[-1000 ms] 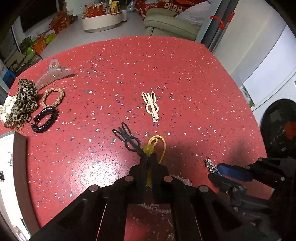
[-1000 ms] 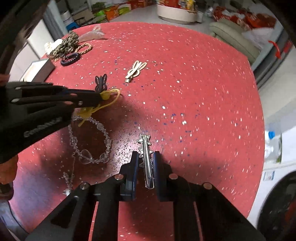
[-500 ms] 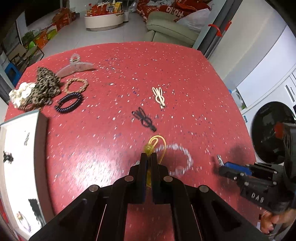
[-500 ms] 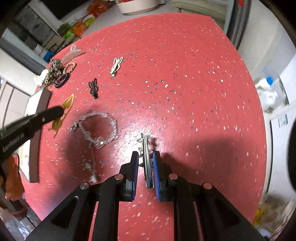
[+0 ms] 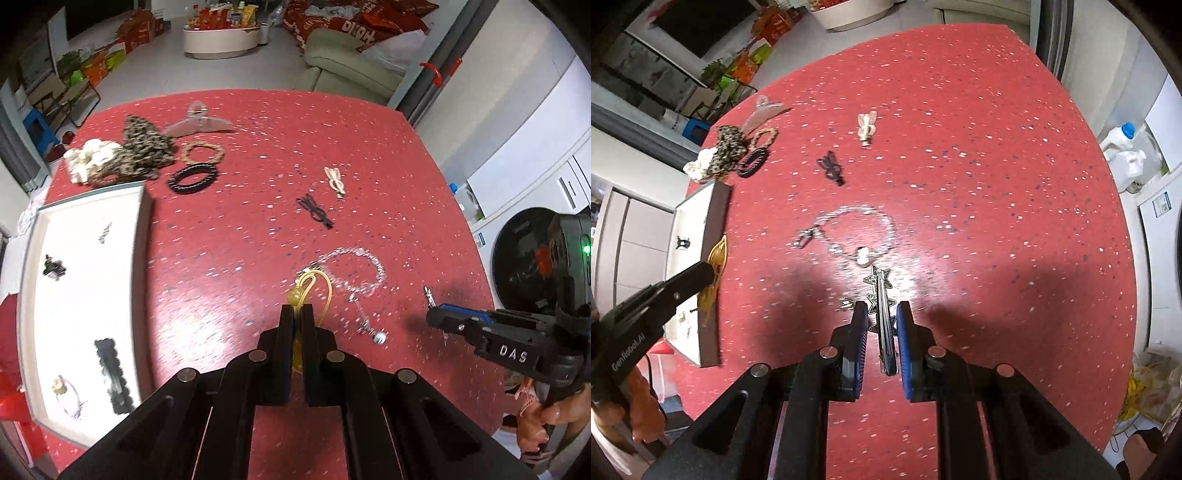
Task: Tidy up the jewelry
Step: 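Carry the yellow hair tie and silver hair pin with both tools over the tray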
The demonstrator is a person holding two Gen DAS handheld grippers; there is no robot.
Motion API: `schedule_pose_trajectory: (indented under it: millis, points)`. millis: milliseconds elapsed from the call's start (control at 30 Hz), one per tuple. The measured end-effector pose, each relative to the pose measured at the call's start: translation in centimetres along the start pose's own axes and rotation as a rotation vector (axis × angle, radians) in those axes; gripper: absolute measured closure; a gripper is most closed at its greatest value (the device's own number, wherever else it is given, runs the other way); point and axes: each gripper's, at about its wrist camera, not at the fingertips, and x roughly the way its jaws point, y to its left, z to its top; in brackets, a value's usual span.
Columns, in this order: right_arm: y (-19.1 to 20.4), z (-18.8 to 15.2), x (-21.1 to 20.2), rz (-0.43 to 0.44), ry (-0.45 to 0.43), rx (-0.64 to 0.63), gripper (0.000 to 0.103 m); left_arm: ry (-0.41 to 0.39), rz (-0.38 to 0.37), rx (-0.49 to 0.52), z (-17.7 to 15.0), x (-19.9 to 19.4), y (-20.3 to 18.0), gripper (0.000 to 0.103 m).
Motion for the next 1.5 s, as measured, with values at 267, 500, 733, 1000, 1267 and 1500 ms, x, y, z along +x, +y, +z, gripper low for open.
schedule_pose_trajectory:
  millis: [267,500,733,1000,1267,1500]
  points:
    - [5.1,0.3,-0.5,0.025,0.004,-0.055,0.086,-0.022,0.040,-0.083,-1.8,-3.6,5.4,0.098]
    - [10.7,1.2,-0.2,0.054,0.007,-0.134,0.086,-0.056,0.085,-0.163,-2.7,-6.1,10.4,0.098]
    - [17.5,2.4,1.3,0.095,0.016,-0.231,0.086,-0.084,0.135,-0.250,-3.4,-7.4,16.4,0.098]
    - [24.2,3.5,3.4,0.139,0.024,-0.324,0.086,-0.103,0.179,-0.326,-3.9,-7.7,22.0,0.098]
    - [29.5,5.5,6.9,0.168,0.029,-0.375,0.086,-0.110,0.197,-0.364,-3.3,-5.6,25.4,0.098]
    - [32.5,7.3,10.8,0.168,0.043,-0.399,0.086,-0.109,0.216,-0.418,-2.9,-2.9,27.6,0.098]
